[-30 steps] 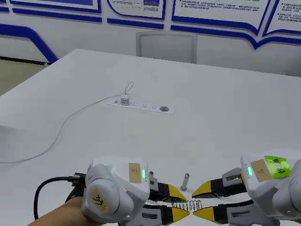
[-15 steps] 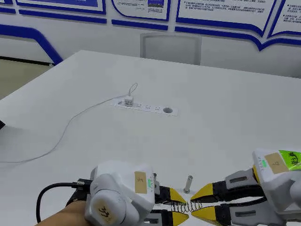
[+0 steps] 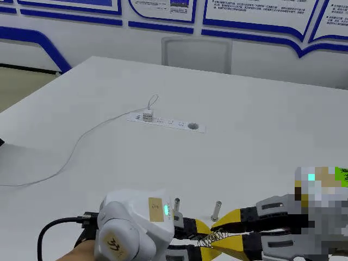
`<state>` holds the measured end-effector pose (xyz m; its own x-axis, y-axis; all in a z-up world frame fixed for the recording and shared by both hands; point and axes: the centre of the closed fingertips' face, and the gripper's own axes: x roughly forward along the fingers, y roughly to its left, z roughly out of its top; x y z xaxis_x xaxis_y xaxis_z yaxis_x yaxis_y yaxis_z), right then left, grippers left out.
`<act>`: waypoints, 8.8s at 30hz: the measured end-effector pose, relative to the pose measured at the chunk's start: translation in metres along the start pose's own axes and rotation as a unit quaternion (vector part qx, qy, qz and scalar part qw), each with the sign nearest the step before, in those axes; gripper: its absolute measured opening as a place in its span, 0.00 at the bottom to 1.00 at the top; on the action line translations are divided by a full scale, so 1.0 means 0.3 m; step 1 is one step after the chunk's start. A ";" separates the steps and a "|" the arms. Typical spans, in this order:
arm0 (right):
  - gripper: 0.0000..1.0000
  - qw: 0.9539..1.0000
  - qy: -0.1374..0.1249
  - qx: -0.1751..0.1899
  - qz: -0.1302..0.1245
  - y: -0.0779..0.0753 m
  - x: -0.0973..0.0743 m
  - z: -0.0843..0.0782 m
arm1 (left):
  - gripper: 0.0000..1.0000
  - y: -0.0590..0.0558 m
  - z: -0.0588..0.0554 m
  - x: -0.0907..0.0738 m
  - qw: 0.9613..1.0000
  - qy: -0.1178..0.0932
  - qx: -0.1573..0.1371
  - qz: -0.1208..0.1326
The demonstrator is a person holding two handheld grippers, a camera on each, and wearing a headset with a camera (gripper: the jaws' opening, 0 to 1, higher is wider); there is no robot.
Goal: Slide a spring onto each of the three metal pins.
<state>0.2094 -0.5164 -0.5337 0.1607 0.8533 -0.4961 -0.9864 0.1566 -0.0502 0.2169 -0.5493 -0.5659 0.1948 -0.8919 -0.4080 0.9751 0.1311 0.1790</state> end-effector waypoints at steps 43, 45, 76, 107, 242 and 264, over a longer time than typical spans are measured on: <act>0.11 0.996 0.024 0.024 -0.078 -0.185 -0.053 -0.043 | 0.97 0.132 -0.155 -0.122 0.980 -0.025 -0.144 0.135; 0.11 0.996 0.024 0.027 -0.081 -0.198 -0.057 -0.048 | 0.99 0.141 -0.166 -0.133 0.978 -0.023 -0.145 0.147; 0.11 0.982 0.105 0.063 -0.147 -0.406 -0.067 -0.215 | 0.98 0.168 -0.311 -0.189 0.954 -0.005 -0.212 0.214; 0.11 0.969 0.144 0.124 -0.155 -0.474 0.056 -0.325 | 0.98 0.147 -0.326 -0.171 0.951 0.000 -0.234 0.201; 0.11 0.981 0.129 0.104 -0.096 -0.274 0.258 -0.321 | 0.89 0.162 -0.333 -0.185 0.945 0.003 -0.251 0.211; 0.11 0.995 0.086 -0.003 -0.043 -0.114 0.098 -0.140 | 0.53 0.155 -0.069 -0.092 0.982 -0.040 -0.163 0.089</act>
<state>0.2465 -0.5177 -0.5831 0.2366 0.7394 -0.6304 -0.9696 0.2216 -0.1040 0.2589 -0.5098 -0.5649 0.3693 -0.8718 -0.3220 0.9110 0.4080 -0.0600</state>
